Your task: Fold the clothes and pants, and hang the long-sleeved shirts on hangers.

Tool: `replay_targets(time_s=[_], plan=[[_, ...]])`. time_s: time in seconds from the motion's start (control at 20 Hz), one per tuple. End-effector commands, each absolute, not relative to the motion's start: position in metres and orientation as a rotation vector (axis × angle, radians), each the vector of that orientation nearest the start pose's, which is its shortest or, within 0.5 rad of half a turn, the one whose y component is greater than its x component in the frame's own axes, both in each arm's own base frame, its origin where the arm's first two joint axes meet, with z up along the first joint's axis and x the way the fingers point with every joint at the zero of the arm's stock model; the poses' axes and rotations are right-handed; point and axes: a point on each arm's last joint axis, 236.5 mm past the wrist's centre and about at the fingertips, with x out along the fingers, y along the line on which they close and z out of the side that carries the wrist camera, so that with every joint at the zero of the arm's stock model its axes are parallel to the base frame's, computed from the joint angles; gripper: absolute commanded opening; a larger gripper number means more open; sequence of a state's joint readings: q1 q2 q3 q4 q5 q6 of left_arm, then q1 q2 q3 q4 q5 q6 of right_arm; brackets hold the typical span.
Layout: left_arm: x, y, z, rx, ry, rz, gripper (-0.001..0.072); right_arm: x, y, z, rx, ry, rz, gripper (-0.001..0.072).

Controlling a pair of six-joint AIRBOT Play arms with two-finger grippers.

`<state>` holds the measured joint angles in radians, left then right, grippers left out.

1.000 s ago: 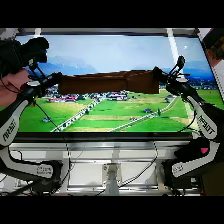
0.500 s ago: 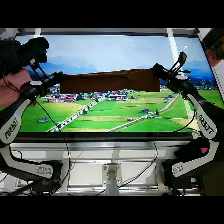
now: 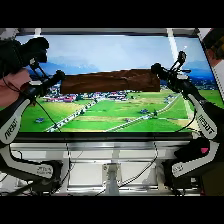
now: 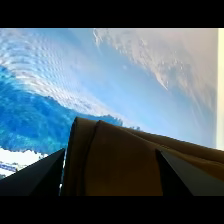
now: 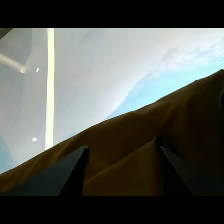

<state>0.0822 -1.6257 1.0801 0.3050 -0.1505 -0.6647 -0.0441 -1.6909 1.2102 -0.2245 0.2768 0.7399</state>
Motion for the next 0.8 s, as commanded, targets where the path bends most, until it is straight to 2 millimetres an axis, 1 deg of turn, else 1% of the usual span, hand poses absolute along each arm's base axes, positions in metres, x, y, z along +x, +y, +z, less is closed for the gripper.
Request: replay_targets(time_s=[0.0,0.1,0.15,0.2,0.25,0.4,0.5,0.6,0.75], plan=[[0.557,0.018,-0.026,-0.428,0.583,0.03,0.0646,0.579,0.047,-0.016,0.489,0.615,0.145,0.0513],[0.549,0.017,-0.025,-0.415,0.625,-0.048,0.0647,0.573,0.048,-0.016,0.433,0.638,0.181,0.0512],[0.543,0.015,-0.026,-0.384,0.664,-0.111,0.0645,0.569,0.051,-0.017,0.42,0.655,0.208,0.0512],[0.536,0.015,-0.026,-0.397,0.705,-0.154,0.0645,0.562,0.056,-0.017,0.416,0.679,0.248,0.0512],[0.531,0.018,-0.025,-0.423,0.739,-0.164,0.0645,0.556,0.059,-0.017,0.422,0.702,0.282,0.0512],[0.52,0.041,-0.029,-0.346,0.831,-0.136,0.0646,0.54,0.063,-0.014,0.451,0.754,0.364,0.0512],[0.511,0.043,-0.038,-0.325,0.892,-0.138,0.0646,0.534,0.06,-0.013,0.469,0.773,0.388,0.0512],[0.503,0.036,-0.052,-0.346,0.946,-0.167,0.0646,0.532,0.056,-0.014,0.474,0.78,0.39,0.0512],[0.494,0.025,-0.078,-0.385,1.023,-0.199,0.0646,0.532,0.056,-0.014,0.474,0.78,0.39,0.0512]])
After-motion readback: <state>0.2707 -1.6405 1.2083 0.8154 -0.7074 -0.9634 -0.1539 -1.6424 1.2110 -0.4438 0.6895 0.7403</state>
